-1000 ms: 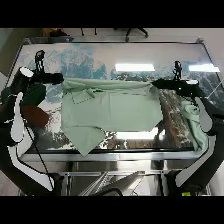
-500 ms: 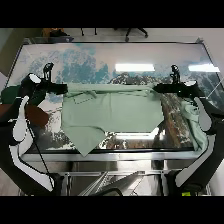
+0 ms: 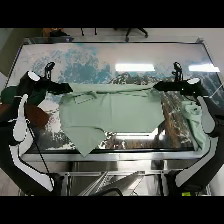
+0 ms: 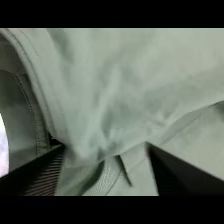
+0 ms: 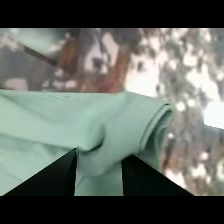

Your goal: Fold the shirts.

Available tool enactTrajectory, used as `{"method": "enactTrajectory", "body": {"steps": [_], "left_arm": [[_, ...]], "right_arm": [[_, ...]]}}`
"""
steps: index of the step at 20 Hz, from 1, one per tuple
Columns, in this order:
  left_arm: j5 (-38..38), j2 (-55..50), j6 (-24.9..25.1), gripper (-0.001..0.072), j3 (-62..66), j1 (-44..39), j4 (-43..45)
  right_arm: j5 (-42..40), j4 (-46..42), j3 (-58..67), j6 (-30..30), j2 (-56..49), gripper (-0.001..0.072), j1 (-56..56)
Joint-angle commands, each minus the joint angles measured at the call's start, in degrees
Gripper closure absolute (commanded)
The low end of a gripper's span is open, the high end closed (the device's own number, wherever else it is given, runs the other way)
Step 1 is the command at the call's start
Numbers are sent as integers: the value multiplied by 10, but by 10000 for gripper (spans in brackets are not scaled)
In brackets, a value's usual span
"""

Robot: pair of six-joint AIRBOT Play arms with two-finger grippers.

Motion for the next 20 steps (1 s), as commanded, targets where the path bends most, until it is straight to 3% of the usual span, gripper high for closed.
{"method": "enactTrajectory", "body": {"steps": [1, 4, 8, 9, 10, 11, 13, 20], "left_arm": [[-116, 0, -32, 32, 54, 0, -6], [-207, 9, -68, 32, 70, 14, -5], [-246, 90, -85, 32, -69, 57, -6], [-242, 117, -84, 32, -119, 68, -6], [-232, 148, -79, 32, -176, 81, -5], [-221, 176, -75, 32, -228, 91, -5], [-193, 233, -72, 32, -331, 113, -5], [-120, 354, -73, 32, -560, 137, -7]], "right_arm": [[69, -23, 1, 44, 62, 388, -24], [181, -71, -3, 97, 115, 386, -81], [284, -83, -100, 113, 171, 387, -164], [288, -90, -144, 108, 188, 371, -179], [287, -100, -184, 107, 202, 250, -187], [281, -104, -222, 106, 211, 172, -190], [261, -101, -280, 86, 214, 94, -186], [176, -101, -322, 49, 165, 98, -119]]}}
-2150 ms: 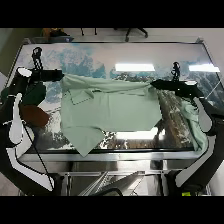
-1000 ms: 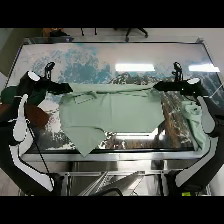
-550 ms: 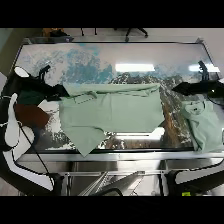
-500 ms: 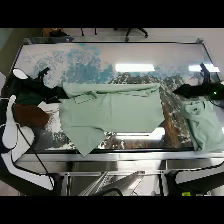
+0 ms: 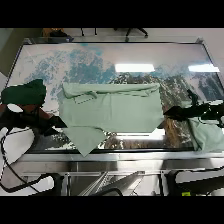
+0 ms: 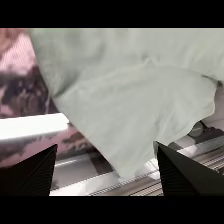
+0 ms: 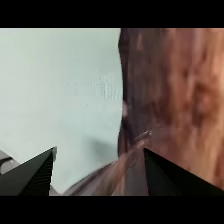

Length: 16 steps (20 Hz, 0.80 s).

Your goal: Fold the shirts.

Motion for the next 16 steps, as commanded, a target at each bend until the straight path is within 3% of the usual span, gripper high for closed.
{"method": "enactTrajectory", "body": {"steps": [1, 6, 9, 10, 11, 16], "left_arm": [[50, 51, -1, 32, -101, 7, -2], [125, 55, 36, 32, -183, 1, -136], [136, 15, 53, 32, -192, -49, -164], [138, 0, 53, 32, -188, -73, -164], [140, -15, 53, 33, -177, -95, -163], [132, -32, 52, 34, -109, -150, -163]], "right_arm": [[-35, -2, -13, -14, -24, 98, 36], [-35, -2, -13, -16, -39, 99, 71], [10, -2, -13, -16, -38, 103, 75], [31, -3, -13, -16, -37, 158, 75], [52, -2, -13, -16, -36, 263, 74], [101, -19, -13, 18, 10, 262, 73]]}}
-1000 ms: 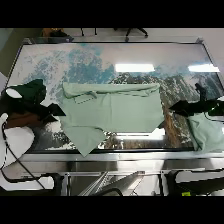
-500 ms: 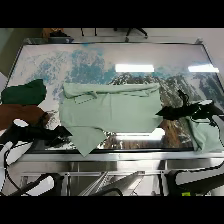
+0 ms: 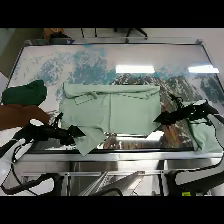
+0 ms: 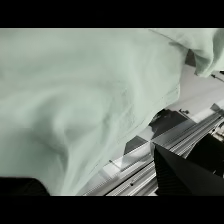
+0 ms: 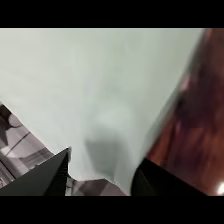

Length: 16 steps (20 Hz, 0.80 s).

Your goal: Fold the shirts.

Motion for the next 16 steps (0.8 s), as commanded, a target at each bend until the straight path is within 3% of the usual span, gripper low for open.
{"method": "enactTrajectory", "body": {"steps": [1, 5, 11, 12, 13, 14, 15, 16], "left_arm": [[26, -10, 3, 87, 41, -28, -3], [10, -10, 17, 695, 65, -28, 2], [-23, -10, 23, 692, 95, -28, 2], [-31, -9, 23, 692, 99, -28, 2], [-37, -9, 23, 692, 104, -28, 2], [-43, -9, 23, 692, 110, -28, 1], [-52, -9, 23, 693, 117, -28, 2], [-64, -6, 24, 692, 125, -28, 2]], "right_arm": [[45, -6, 2, 25, 38, 262, 0], [46, 11, 0, 26, 57, 262, 2], [45, 33, -68, 19, 57, 264, 2], [43, 33, -80, 19, 57, 294, 2], [43, 37, -88, 12, 57, 366, 2], [43, 45, -93, 11, 57, 374, 2], [44, 54, -94, 11, 57, 461, 2], [46, 68, -94, 11, 57, 624, 2]]}}
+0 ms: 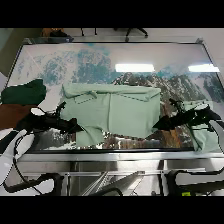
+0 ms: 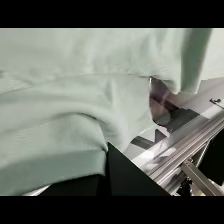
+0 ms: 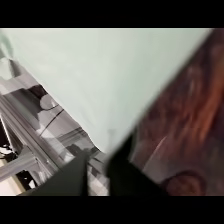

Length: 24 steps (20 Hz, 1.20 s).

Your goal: Fold the shirts.

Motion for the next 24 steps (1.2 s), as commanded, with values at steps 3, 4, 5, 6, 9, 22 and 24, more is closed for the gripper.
{"method": "enactTrajectory", "body": {"steps": [3, 4, 5, 6, 9, 22, 24], "left_arm": [[-47, 61, 5, 693, 41, 16, -1], [-59, 89, 2, 693, 54, 30, 0], [-77, 113, -1, 693, 69, 47, 3], [-94, 138, -5, 694, 88, 63, 15], [-114, 198, -5, 694, 139, 90, 36], [-36, 11, 35, 693, 337, 55, 56], [-25, -63, 34, 693, 403, 38, 97]], "right_arm": [[7, 38, -6, -4, 14, 686, -4], [9, 39, 2, 0, 21, 686, -13], [8, 40, 11, 9, 29, 687, -28], [9, 47, 22, 14, 37, 687, -45], [18, 65, 63, 31, 59, 687, -100], [-217, 209, 155, -58, -12, 687, -15], [-269, 208, 200, -63, -61, 687, 21]]}}
